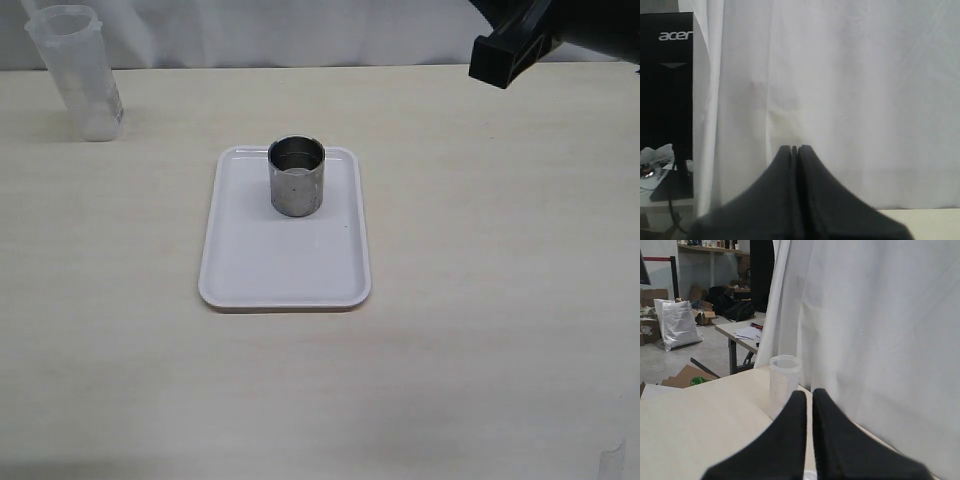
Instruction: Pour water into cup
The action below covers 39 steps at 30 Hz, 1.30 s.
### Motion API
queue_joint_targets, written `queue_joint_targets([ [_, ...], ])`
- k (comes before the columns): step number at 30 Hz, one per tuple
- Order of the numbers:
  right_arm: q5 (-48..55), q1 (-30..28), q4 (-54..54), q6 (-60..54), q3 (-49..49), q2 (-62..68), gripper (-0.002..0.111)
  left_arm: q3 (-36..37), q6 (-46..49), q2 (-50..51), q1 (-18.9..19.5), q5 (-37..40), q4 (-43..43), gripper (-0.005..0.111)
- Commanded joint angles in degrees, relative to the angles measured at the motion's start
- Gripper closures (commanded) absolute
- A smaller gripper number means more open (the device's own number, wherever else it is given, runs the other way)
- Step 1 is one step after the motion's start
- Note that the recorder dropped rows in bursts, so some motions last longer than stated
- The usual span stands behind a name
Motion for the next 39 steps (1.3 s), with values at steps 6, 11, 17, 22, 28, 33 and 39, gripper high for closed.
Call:
queue_joint_targets([
  [6,0.52,-0.24,0.45,-0.36,0.26,-0.23,0.104,3.31,26.76,-7.48,0.00,4.51,-23.77,0.107],
  [11,0.52,-0.24,0.45,-0.36,0.26,-0.23,0.104,8.17,26.40,-13.43,0.00,4.51,-23.77,0.107],
  [17,0.52,-0.24,0.45,-0.36,0.26,-0.23,0.104,12.51,25.05,-21.72,0.00,4.91,-23.77,0.107],
  [22,0.52,-0.24,0.45,-0.36,0.26,-0.23,0.104,15.19,25.05,-28.02,0.00,7.05,-23.34,0.107],
  [28,0.52,-0.24,0.45,-0.36,0.26,-0.23,0.104,17.18,25.05,-32.12,0.00,10.72,-23.34,0.107],
  [33,0.52,-0.24,0.45,-0.36,0.26,-0.23,0.104,19.03,25.05,-32.12,0.00,11.00,-23.34,0.107],
  [39,0.52,-0.24,0.45,-0.36,0.26,-0.23,0.104,20.90,25.05,-32.12,0.00,12.62,-23.18,0.107],
])
